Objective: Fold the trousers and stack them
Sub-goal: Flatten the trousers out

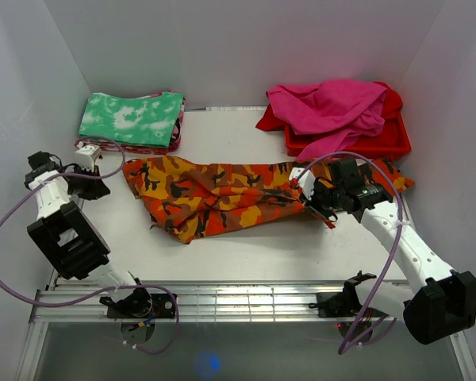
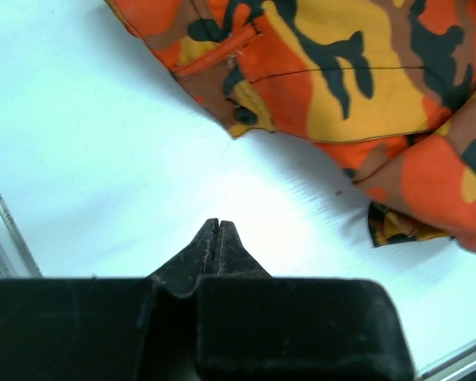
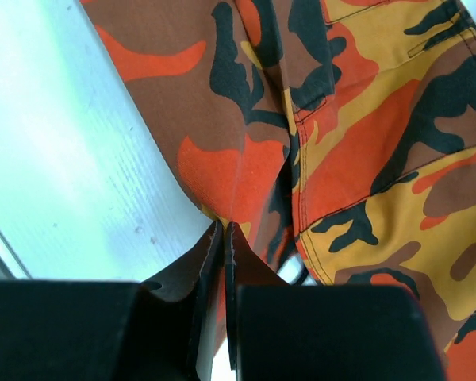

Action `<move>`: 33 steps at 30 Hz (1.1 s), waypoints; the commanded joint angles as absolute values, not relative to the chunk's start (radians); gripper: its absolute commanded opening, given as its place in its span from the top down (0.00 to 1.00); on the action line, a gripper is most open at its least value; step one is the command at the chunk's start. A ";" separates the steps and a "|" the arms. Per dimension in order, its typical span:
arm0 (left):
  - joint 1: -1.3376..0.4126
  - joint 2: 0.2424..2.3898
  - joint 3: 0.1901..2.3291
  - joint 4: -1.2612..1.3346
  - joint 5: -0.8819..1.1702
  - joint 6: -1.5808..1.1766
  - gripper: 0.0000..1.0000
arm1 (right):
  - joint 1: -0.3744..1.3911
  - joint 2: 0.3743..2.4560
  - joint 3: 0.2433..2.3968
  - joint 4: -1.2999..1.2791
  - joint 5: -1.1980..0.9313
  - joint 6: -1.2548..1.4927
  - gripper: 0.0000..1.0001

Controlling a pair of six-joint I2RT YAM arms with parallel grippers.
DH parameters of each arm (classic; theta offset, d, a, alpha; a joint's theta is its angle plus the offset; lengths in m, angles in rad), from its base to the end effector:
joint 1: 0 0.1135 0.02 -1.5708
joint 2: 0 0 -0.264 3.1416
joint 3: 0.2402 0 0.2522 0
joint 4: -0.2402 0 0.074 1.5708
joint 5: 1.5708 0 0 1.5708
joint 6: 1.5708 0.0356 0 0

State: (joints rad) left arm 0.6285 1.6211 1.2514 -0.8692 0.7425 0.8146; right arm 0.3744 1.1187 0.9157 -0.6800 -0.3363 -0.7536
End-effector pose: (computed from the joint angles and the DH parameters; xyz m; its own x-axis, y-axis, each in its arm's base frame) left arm 0.2698 0.1663 0.2498 -0.7102 0.1464 -0.6886 0.3814 0.9022 -0.2016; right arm 0.2051 0.0932 0.2772 -0.1548 -0.7548 -0.6374 -0.8860 0.3915 -0.2485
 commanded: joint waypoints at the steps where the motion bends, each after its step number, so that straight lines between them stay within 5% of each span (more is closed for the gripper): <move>1: 0.632 1.559 1.256 -1.058 0.764 0.961 0.97 | 0.360 1.086 0.914 -0.782 -0.367 -0.807 0.92; 5: 0.630 1.513 1.106 -1.108 0.772 1.127 0.60 | 0.360 1.133 0.896 -0.776 -0.448 -0.761 0.92; 6: 0.629 1.503 1.039 -1.089 0.775 1.120 0.38 | 0.360 1.149 0.893 -0.773 -0.454 -0.752 0.92; 13: 0.607 1.534 0.966 -0.679 0.748 0.724 0.35 | 0.360 1.226 0.876 -0.769 -0.437 -0.749 0.92; 22: 0.607 1.845 1.173 -0.508 0.991 0.355 0.34 | 0.360 1.210 0.868 -0.785 -0.420 -0.750 0.92; 33: 0.592 2.048 1.163 -0.186 1.163 0.051 0.32 | 0.360 1.221 0.905 -0.833 -0.422 -0.776 0.92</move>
State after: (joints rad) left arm 0.6052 2.0235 1.1717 -0.3172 1.0763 0.1623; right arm 0.3618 1.2240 0.8696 -0.7841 -0.4099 -0.7639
